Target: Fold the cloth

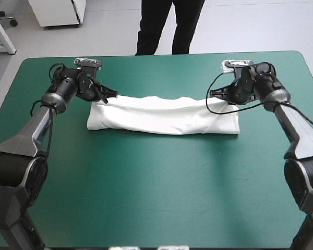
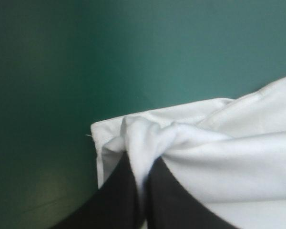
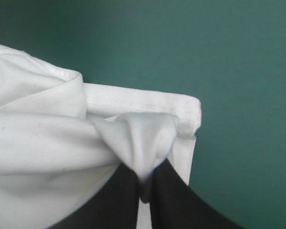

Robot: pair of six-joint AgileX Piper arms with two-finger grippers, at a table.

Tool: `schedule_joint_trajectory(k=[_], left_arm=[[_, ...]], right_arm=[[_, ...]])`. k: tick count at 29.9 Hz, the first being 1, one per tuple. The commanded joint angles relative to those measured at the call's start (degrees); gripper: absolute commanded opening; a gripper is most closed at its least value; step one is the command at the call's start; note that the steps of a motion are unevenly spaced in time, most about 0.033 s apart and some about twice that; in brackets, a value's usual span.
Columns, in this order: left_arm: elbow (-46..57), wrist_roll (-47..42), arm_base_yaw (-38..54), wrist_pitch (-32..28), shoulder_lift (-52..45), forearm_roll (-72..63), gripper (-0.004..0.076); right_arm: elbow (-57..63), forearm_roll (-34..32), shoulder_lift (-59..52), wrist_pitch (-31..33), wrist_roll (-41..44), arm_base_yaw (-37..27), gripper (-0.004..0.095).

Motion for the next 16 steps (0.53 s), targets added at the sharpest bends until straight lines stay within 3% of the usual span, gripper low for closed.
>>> schedule_joint_trajectory(k=[1,7,10,12,16], left_arm=[[-2.4,-0.8,0.0,-3.2,-0.5,0.6,-0.0009],[-2.4,-0.8,0.0,-3.7,2.6,0.4,-0.0008],[-2.4,1.5,0.0,-3.5,3.0,0.7,0.006],[-2.4,4.1,0.0,-3.0,3.0,0.2,0.0168],[-2.4,5.7,0.0,-2.6,1.7,-1.2,0.0492]], right_arm=[[-3.8,-1.2,-0.4,-0.2,-0.6,-0.6,-0.0017],[-3.9,-0.7,1.7,0.1,-0.6,-0.6,-0.001],[-3.9,-0.8,1.8,0.2,-1.9,-0.6,0.0081],[-3.9,-0.5,1.8,0.6,-3.0,-0.6,0.0182],[-3.9,-0.1,1.5,3.2,-2.9,-0.6,0.0432]])
